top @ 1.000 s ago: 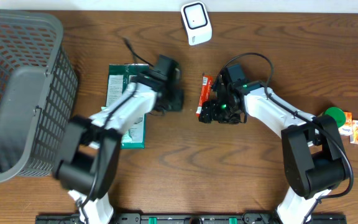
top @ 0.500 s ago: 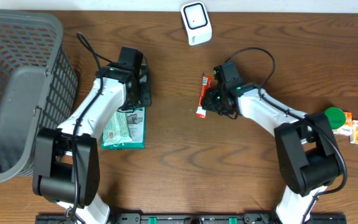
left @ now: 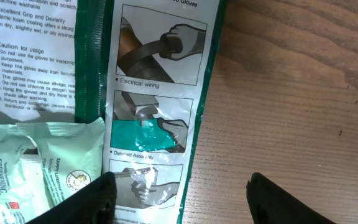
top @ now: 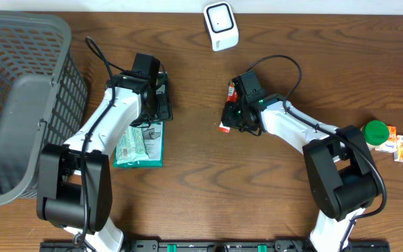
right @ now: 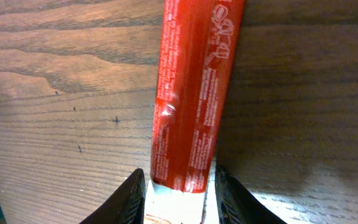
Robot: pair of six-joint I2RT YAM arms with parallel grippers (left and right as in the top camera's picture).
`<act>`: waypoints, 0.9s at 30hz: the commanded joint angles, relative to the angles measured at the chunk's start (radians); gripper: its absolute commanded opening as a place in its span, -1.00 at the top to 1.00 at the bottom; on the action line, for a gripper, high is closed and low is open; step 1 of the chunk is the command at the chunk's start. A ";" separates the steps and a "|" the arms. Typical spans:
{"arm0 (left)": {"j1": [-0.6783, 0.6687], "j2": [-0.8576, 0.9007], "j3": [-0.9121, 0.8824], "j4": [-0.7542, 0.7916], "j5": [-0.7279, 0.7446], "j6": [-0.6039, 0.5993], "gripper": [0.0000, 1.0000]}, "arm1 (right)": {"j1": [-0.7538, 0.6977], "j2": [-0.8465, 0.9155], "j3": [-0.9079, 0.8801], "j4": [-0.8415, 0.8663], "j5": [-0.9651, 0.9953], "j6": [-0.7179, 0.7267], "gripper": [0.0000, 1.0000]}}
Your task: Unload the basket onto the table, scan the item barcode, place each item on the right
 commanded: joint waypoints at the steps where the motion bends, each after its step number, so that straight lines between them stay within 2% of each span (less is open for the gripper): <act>1: 0.002 0.003 -0.003 -0.004 -0.010 0.006 -0.39 | -0.009 0.055 -0.028 -0.050 0.039 0.033 0.34; 14: 0.002 0.003 -0.003 -0.008 -0.010 0.006 -0.40 | 0.026 0.055 -0.044 -0.055 0.139 0.040 0.43; 18: 0.002 0.003 -0.003 -0.007 -0.018 0.006 -0.40 | -0.002 0.013 -0.036 -0.053 0.117 0.029 0.25; 21: 0.002 0.003 -0.003 -0.007 -0.024 0.006 -0.40 | -0.019 -0.004 -0.036 -0.052 0.074 0.028 0.21; 27: 0.002 0.003 -0.003 -0.007 -0.024 0.006 -0.40 | -0.026 -0.004 -0.041 -0.063 0.053 0.029 0.24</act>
